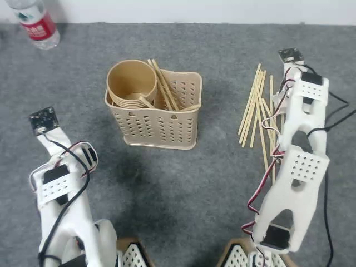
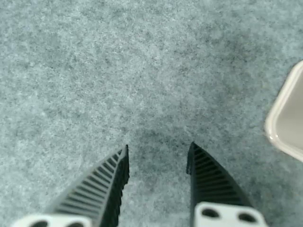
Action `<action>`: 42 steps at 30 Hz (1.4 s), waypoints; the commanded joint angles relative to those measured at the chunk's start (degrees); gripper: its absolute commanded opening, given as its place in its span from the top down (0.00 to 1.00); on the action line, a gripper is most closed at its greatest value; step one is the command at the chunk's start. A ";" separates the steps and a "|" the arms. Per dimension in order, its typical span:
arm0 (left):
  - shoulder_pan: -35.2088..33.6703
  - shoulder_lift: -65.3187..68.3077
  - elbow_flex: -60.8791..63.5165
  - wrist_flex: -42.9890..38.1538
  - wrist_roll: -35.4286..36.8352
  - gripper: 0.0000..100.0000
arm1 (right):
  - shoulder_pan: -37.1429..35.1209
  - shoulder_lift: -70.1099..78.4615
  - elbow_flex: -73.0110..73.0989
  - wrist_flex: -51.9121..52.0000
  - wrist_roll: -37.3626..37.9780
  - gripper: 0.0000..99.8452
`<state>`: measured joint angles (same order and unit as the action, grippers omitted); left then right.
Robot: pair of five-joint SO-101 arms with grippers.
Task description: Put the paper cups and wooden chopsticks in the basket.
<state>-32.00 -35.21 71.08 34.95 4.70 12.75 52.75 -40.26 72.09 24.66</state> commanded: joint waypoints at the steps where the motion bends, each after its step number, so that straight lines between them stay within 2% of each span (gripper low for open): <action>1: 0.44 -0.35 -0.31 -1.14 0.44 0.81 | 0.13 1.45 -4.31 0.66 0.97 0.99; 8: 0.44 -0.35 -0.31 -1.14 0.44 0.81 | -0.04 0.40 -14.24 10.51 0.97 0.99; 15: 0.44 -0.35 -0.31 -1.14 0.44 0.81 | -0.22 -4.09 -38.07 29.41 0.62 0.99; 17: 0.44 -0.35 -0.31 -1.14 0.44 0.81 | -0.75 -5.67 -43.87 31.16 0.44 0.99; 21: 0.44 -0.35 -0.31 -1.14 0.44 0.81 | -0.75 -11.47 -48.79 30.90 -4.57 0.99; 26: 0.44 -0.35 -0.31 -1.14 0.44 0.81 | -6.20 -20.97 -52.48 31.08 -17.67 0.99; 28: 0.44 -0.35 -0.31 -1.14 0.44 0.81 | -9.98 -25.19 -52.31 31.25 -21.89 0.99; 31: 0.44 -0.35 -0.31 -1.14 0.44 0.81 | -16.66 -32.22 -46.86 31.25 -23.47 0.99; 34: 0.44 -0.35 -0.31 -1.14 0.44 0.81 | -22.90 -40.48 -36.13 31.16 -26.20 0.99; 39: 0.53 -0.35 -0.31 -1.14 0.44 0.81 | -32.13 -52.35 -17.93 29.93 -34.81 0.99; 42: 1.32 -0.35 -0.31 -1.14 0.44 0.81 | -36.88 -56.66 -12.13 27.30 -36.31 0.99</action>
<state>-31.91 -35.21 71.08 34.95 4.70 -19.87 2.11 -56.70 100.57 -9.80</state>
